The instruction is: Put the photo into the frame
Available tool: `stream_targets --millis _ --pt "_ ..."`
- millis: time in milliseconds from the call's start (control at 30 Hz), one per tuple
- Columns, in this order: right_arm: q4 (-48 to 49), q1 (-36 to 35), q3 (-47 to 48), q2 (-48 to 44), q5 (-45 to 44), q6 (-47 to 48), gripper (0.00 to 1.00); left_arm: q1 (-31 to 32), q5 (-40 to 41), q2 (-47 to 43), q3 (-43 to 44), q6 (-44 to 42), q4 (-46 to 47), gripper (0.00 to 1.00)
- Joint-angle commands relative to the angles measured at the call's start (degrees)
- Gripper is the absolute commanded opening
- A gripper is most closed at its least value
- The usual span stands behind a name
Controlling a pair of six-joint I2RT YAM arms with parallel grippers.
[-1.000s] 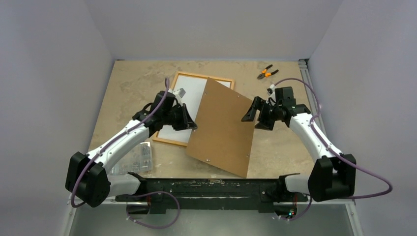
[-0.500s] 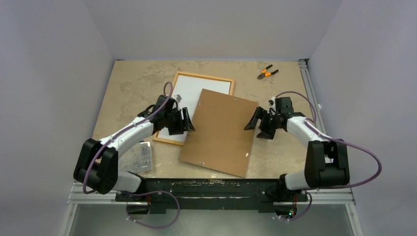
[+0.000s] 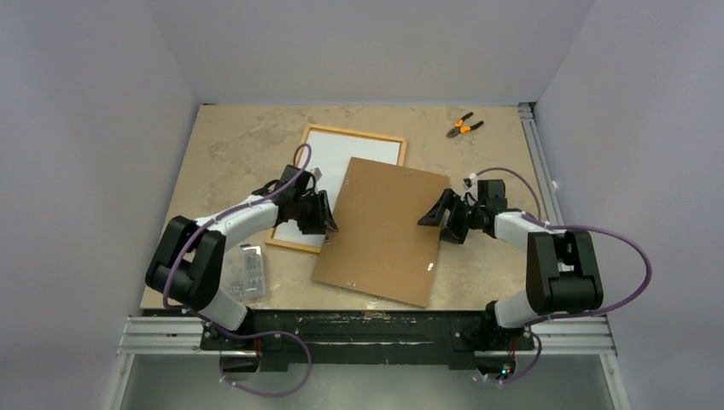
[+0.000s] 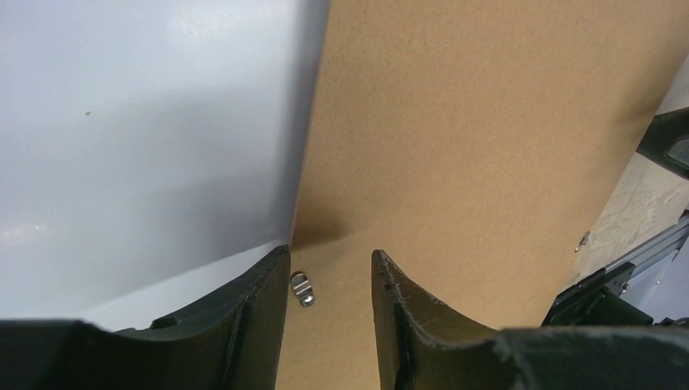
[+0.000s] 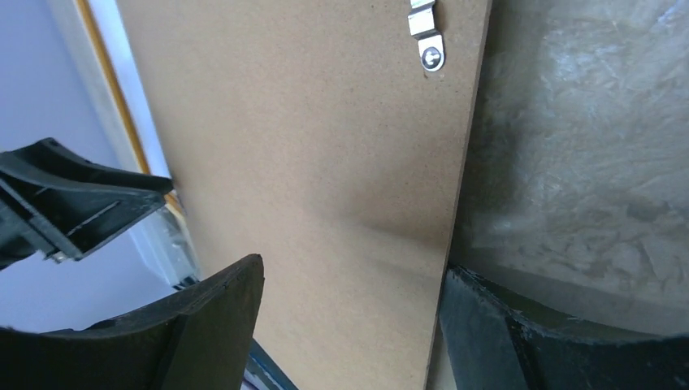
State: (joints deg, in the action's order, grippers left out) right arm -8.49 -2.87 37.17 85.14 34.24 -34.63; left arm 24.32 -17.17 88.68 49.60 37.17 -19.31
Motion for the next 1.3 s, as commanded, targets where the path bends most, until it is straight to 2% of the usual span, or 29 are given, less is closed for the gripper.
stream_targets --millis 0,167,333,467,533,667,700,800,867,1100,1267 --pt "13.1 -0.1 -4.6 1.7 6.5 -3.7 0.74 -0.3 -2.7 1.0 0.5 -0.7 4.6 0.37" --pt "22.7 -0.1 -7.7 -1.7 12.4 -8.5 0.69 -0.3 -3.5 1.6 0.4 -0.6 5.3 0.34" --pt "35.5 0.0 -11.0 -6.5 17.7 -16.8 0.56 -0.3 -4.2 2.0 0.4 -0.5 5.9 0.33" --pt "38.5 0.0 -10.7 -8.2 19.7 -19.2 0.47 -0.3 -4.8 2.2 0.0 0.0 7.0 0.32" --pt "37.0 -0.1 -10.2 -8.6 19.7 -18.6 0.38 -0.3 -5.3 2.2 0.0 0.3 7.4 0.32" --pt "31.4 -0.1 -8.4 -8.8 18.9 -15.6 0.05 -0.3 -6.0 0.9 -0.5 0.4 8.0 0.36" --pt "29.5 0.0 -7.6 -9.1 18.8 -14.7 0.00 -0.3 -6.2 0.2 -0.7 0.1 8.0 0.38" --pt "19.8 0.0 -4.4 -12.7 16.7 -10.4 0.00 -0.3 -5.7 -2.3 -1.2 -1.0 7.1 0.48" --pt "8.1 0.0 0.6 -16.7 11.3 -5.3 0.00 -0.3 -5.7 -2.9 -0.8 -1.6 6.1 0.51" --pt "-21.4 0.1 22.4 -28.0 -13.1 2.4 0.00 1.1 -9.0 -1.2 0.4 -0.5 8.7 0.54" --pt "-32.7 0.1 33.4 -29.9 -23.9 4.9 0.00 5.7 -9.5 2.9 3.7 0.9 10.6 0.54"
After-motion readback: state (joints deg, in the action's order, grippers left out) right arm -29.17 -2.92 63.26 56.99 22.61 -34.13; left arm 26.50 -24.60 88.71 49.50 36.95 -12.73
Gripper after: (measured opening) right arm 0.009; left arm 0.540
